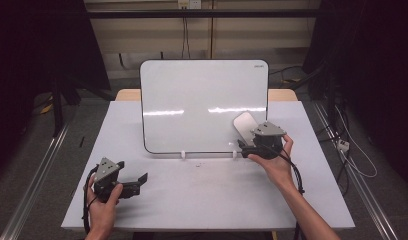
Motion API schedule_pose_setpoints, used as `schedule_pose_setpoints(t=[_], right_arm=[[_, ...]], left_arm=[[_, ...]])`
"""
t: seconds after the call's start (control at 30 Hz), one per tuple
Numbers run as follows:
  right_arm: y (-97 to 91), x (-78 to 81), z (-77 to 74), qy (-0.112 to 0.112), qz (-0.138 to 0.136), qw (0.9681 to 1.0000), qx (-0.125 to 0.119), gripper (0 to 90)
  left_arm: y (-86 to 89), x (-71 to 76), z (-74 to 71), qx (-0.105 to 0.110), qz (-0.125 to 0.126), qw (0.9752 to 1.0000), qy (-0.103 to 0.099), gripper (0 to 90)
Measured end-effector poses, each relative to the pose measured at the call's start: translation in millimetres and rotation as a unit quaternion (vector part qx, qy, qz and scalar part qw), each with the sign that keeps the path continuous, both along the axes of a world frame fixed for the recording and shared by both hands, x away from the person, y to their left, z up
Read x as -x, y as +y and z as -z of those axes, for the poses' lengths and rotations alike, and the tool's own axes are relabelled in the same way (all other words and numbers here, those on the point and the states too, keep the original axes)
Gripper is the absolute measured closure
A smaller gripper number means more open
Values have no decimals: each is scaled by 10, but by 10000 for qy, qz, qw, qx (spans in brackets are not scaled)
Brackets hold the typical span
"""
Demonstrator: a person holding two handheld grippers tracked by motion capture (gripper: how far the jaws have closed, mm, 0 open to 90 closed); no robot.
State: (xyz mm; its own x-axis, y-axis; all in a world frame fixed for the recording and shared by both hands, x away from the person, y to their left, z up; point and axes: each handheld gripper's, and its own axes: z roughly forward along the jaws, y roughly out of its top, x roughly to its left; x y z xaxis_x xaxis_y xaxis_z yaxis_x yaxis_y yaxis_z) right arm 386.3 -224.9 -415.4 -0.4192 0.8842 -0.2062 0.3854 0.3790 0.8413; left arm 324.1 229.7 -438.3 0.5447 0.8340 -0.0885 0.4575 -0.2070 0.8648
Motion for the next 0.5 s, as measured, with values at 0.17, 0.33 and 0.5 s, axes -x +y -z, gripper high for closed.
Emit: schedule_pose_setpoints(t=[0.17,0.33,0.5], right_arm=[[-31,1,-23,13,6,9999,-149,80],[-64,17,-35,56,-33,9995,-317,65],[-106,54,-49,82,-40,9984,-565,61]], left_arm=[[-16,-35,6,-2,37,10000,12,52],[-23,-51,-1,-9,69,10000,2,52],[-44,-63,-13,12,79,10000,-31,52]])
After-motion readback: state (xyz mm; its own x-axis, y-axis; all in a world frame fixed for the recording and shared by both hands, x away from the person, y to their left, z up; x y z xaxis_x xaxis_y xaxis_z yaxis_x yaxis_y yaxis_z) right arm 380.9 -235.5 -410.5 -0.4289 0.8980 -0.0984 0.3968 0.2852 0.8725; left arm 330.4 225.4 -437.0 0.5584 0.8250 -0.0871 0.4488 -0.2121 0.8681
